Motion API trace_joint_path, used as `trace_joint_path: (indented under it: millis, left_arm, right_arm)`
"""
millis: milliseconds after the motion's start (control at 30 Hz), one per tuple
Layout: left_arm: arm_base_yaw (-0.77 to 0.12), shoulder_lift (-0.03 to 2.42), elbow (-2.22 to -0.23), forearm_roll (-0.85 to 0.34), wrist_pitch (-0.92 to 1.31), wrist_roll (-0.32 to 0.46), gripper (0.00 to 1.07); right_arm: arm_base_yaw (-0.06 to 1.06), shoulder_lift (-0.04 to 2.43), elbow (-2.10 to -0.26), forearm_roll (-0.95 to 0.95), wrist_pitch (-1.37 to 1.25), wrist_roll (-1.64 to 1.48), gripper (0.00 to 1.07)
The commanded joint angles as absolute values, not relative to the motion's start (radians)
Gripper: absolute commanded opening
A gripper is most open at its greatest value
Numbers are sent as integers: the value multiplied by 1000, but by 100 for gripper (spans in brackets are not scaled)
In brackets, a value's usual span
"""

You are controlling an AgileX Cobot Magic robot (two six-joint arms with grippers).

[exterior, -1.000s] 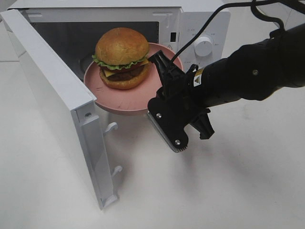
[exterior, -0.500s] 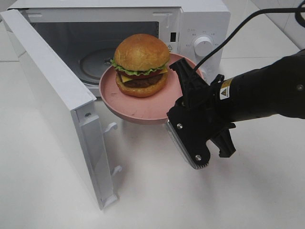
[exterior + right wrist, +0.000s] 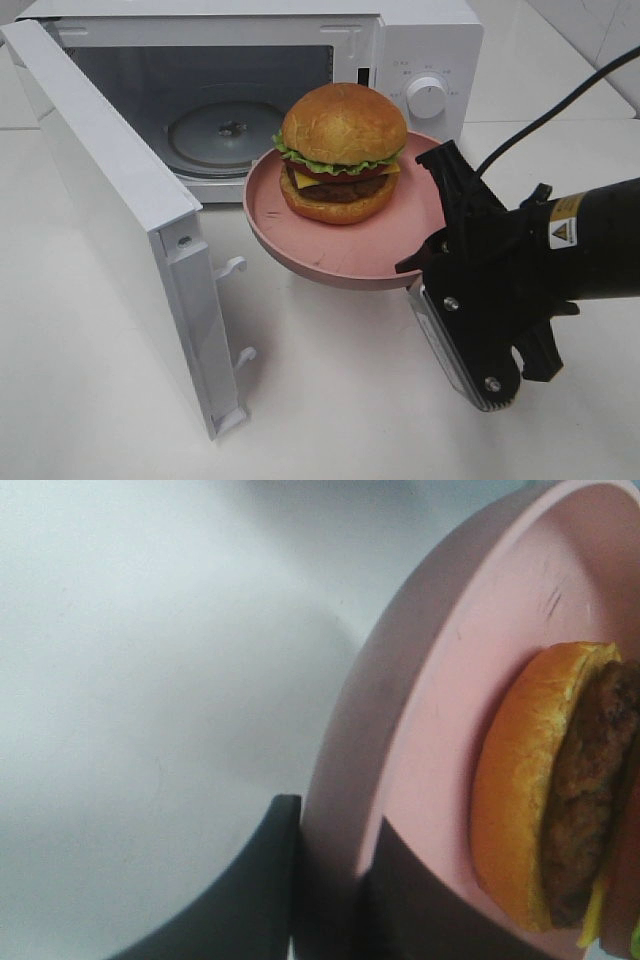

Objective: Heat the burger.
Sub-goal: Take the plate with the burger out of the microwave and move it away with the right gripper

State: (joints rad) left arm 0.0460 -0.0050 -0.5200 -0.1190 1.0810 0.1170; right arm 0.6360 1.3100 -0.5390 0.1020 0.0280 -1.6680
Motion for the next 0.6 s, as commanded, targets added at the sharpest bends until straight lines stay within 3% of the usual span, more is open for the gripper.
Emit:
trace_joint_path:
  millis: [33, 600]
  left_arm:
    - [45, -22, -516, -121, 1072, 117, 98]
    - [45, -22, -516, -121, 1072, 117, 98]
  right_arm:
    - [635, 1214, -506, 91, 0, -1647, 0]
    - [635, 913, -401, -126, 249, -1412, 0]
